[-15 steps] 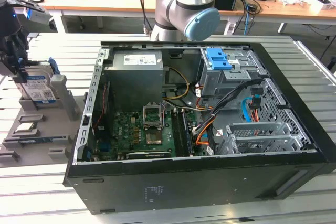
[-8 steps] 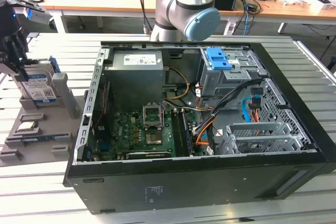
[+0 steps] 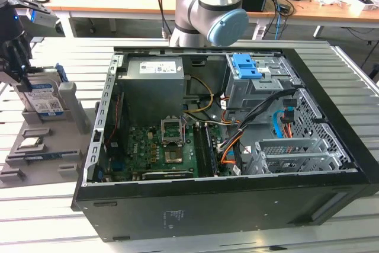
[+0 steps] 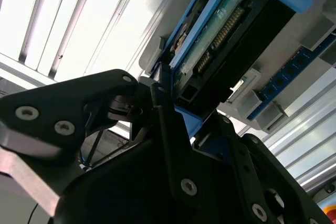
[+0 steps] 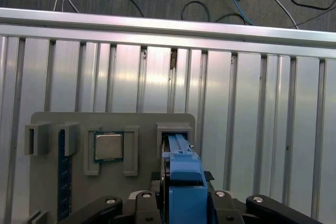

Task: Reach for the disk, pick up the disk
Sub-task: 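Pick up the disk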

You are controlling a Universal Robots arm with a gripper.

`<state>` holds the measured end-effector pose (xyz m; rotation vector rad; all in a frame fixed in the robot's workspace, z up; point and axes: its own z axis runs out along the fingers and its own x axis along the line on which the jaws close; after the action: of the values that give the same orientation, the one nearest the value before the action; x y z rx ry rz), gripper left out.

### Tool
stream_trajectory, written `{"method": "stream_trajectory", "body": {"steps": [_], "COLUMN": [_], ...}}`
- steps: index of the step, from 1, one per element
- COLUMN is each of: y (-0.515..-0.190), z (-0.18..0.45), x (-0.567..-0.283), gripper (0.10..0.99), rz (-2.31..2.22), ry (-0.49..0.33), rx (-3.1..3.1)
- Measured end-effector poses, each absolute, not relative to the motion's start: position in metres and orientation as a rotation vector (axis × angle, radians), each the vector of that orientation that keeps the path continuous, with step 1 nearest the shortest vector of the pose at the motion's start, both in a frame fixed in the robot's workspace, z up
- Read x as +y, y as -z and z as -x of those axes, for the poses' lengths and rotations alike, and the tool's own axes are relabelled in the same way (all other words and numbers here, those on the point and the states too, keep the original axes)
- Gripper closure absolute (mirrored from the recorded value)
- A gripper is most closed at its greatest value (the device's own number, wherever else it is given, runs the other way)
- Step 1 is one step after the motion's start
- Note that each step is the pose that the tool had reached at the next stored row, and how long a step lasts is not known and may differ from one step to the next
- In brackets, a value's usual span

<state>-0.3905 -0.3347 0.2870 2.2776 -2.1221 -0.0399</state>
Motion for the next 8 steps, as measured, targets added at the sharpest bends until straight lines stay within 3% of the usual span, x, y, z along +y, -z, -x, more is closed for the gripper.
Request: {"method": "stream_trajectory", "body": {"steps": [8], "y": [-0.2895], "z": [0.3905], "x": [-0.3347], "gripper": [0.718], "rz": [-2.278], "ry": [0.039], "rx": [-2.122]}}
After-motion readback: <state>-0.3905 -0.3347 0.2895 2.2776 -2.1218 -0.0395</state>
